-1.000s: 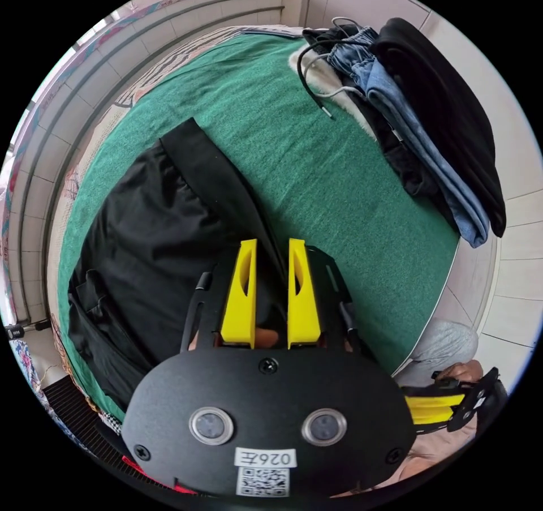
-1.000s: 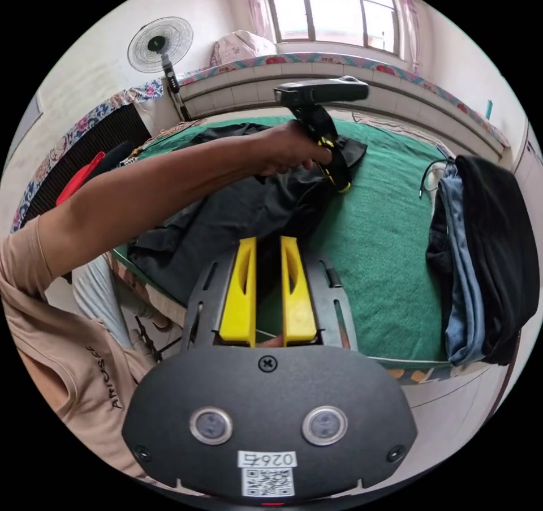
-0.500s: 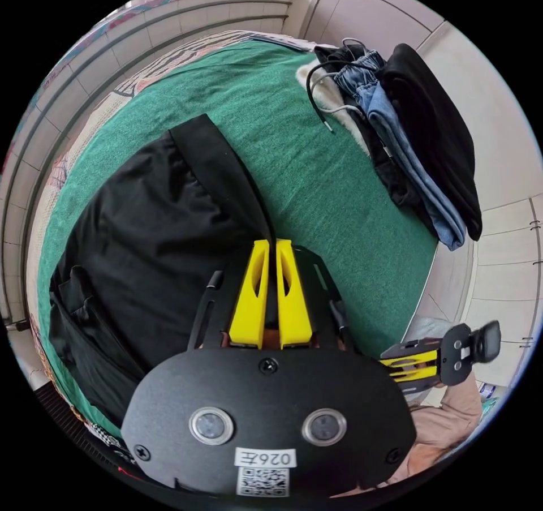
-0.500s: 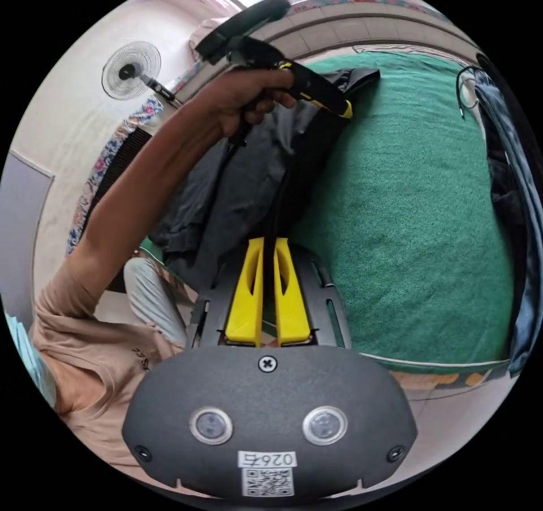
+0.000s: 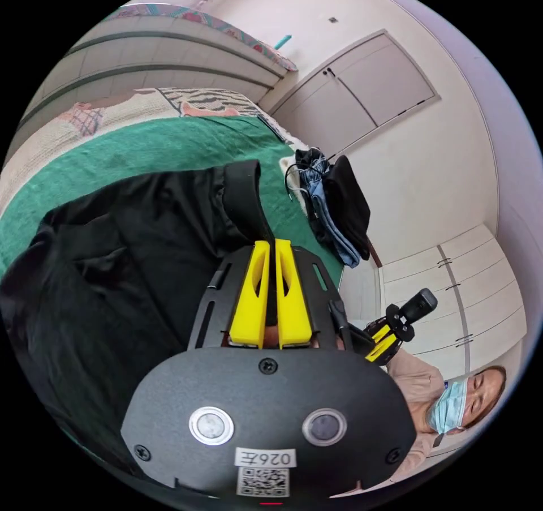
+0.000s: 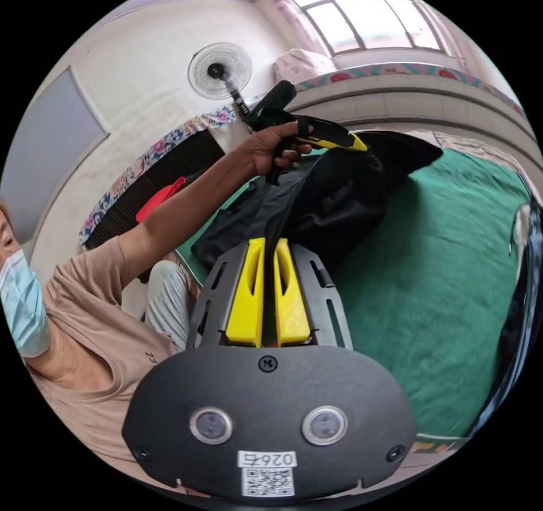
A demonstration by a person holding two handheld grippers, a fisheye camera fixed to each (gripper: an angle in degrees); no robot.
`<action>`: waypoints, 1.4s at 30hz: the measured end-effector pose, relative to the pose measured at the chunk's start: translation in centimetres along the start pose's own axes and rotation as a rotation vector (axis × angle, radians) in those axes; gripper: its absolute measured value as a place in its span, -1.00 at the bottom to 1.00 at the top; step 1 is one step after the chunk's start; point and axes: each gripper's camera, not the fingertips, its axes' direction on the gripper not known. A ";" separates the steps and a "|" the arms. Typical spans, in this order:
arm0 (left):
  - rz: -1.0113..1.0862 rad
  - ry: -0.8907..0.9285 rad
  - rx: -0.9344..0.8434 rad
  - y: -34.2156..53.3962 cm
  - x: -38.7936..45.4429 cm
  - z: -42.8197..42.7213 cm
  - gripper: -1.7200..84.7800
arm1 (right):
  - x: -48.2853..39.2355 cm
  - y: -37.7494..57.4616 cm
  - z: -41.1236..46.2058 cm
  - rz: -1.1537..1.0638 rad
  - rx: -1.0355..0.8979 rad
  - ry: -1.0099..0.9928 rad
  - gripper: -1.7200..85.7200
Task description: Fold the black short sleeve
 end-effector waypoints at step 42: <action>-0.256 -0.295 0.212 62.5 -15.8 -11.8 -0.59 | 16.6 6.8 28.6 0.062 -0.272 -0.017 -0.85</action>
